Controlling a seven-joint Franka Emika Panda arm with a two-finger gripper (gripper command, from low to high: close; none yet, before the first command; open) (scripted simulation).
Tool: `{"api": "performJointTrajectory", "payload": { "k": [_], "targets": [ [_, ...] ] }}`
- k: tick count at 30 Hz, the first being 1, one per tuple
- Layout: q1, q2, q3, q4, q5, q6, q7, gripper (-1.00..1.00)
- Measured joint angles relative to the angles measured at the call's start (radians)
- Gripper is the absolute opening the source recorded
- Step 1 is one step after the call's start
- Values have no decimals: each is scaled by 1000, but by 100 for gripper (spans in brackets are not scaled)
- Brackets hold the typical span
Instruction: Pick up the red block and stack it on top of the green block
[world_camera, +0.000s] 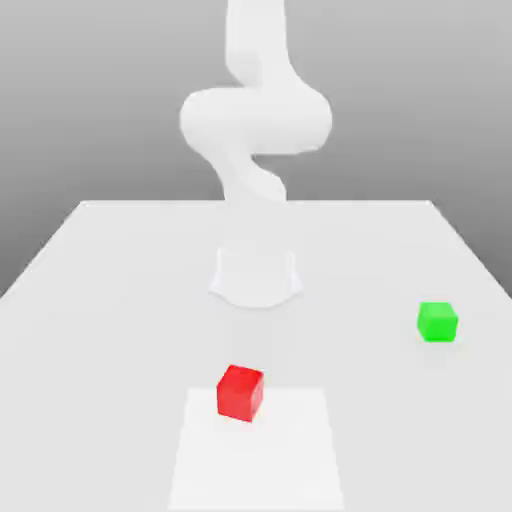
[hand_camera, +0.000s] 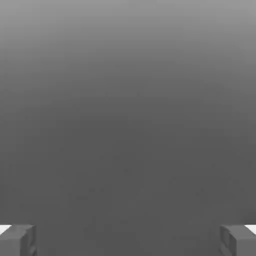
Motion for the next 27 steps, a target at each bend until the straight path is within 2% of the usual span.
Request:
{"api": "performJointTrajectory", "payload": {
  "k": [12, 17, 24, 25, 27],
  "targets": [
    [-60, 380, 28, -361, 12, 288, 146, 0],
    [-83, 598, 35, -518, 8, 448, 221, 0],
    [-73, 904, 10, -517, -28, 699, 265, 0],
    [-71, 923, 7, -515, -30, 715, 266, -100],
    [-71, 923, 7, -515, -30, 716, 266, -100]
  ]
}}
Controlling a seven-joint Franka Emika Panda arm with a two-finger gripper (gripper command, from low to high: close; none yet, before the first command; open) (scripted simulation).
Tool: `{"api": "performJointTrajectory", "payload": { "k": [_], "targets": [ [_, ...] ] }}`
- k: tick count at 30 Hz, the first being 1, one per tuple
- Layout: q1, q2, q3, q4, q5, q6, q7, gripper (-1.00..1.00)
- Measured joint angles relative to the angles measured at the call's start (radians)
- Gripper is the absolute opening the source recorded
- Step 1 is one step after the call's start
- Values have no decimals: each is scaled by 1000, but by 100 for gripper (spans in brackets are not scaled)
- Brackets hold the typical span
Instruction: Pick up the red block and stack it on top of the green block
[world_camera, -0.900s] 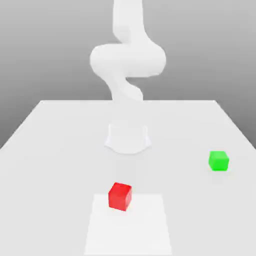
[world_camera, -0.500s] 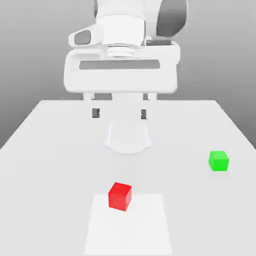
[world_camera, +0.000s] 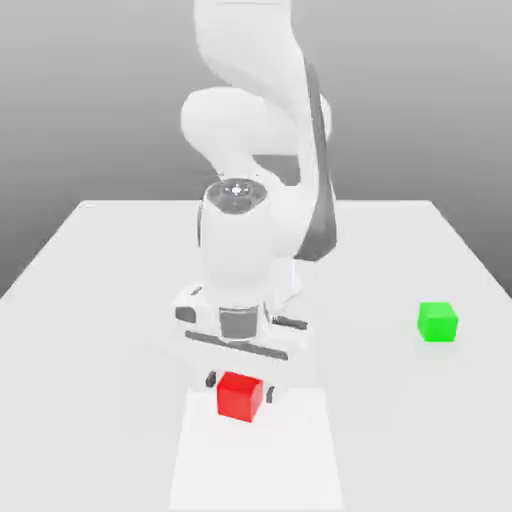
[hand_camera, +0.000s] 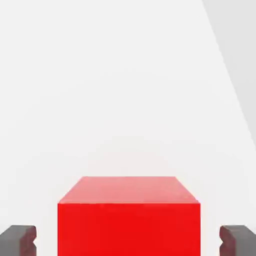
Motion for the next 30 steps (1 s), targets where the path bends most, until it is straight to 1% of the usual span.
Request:
{"api": "performJointTrajectory", "payload": {
  "k": [5, 9, 13, 17, 30],
  "targets": [
    [1, -4, -2, -1, -3, -2, 3, -100],
    [-4, -127, 10, -18, 18, -109, -12, -100],
    [19, -262, 11, -36, 34, -225, -23, -100],
    [146, -312, 100, -34, 83, -274, -46, -100],
    [654, -413, 433, -14, 255, -384, -124, -100]
  ]
}}
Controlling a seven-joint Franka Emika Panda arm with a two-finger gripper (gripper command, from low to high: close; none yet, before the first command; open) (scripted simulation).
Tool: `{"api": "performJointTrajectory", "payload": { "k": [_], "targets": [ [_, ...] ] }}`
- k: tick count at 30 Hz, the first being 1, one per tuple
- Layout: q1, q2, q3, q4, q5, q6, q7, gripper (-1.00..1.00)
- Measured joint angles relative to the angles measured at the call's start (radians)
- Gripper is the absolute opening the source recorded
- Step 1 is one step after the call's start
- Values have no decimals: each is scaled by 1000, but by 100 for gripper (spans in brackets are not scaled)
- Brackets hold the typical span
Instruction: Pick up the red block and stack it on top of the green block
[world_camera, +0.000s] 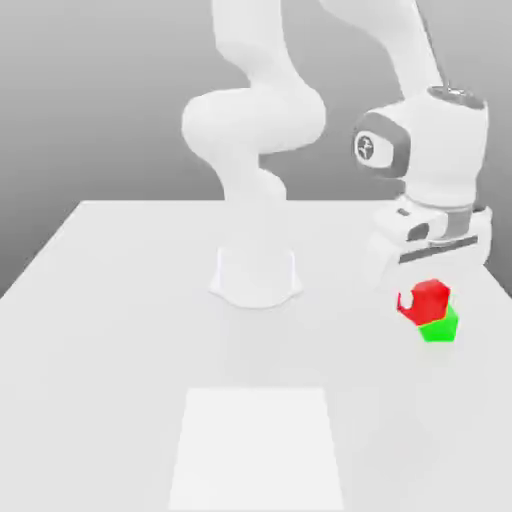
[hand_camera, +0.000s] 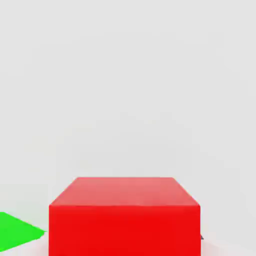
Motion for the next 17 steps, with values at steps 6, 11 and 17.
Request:
{"api": "performJointTrajectory", "payload": {
  "k": [6, 11, 17],
  "targets": [
    [42, 53, 111, 8, -99, 31, 79, -100],
    [-39, 167, 141, 14, -302, 119, 221, -100],
    [-56, 282, 131, 14, -418, 235, 302, 100]
  ]
}}
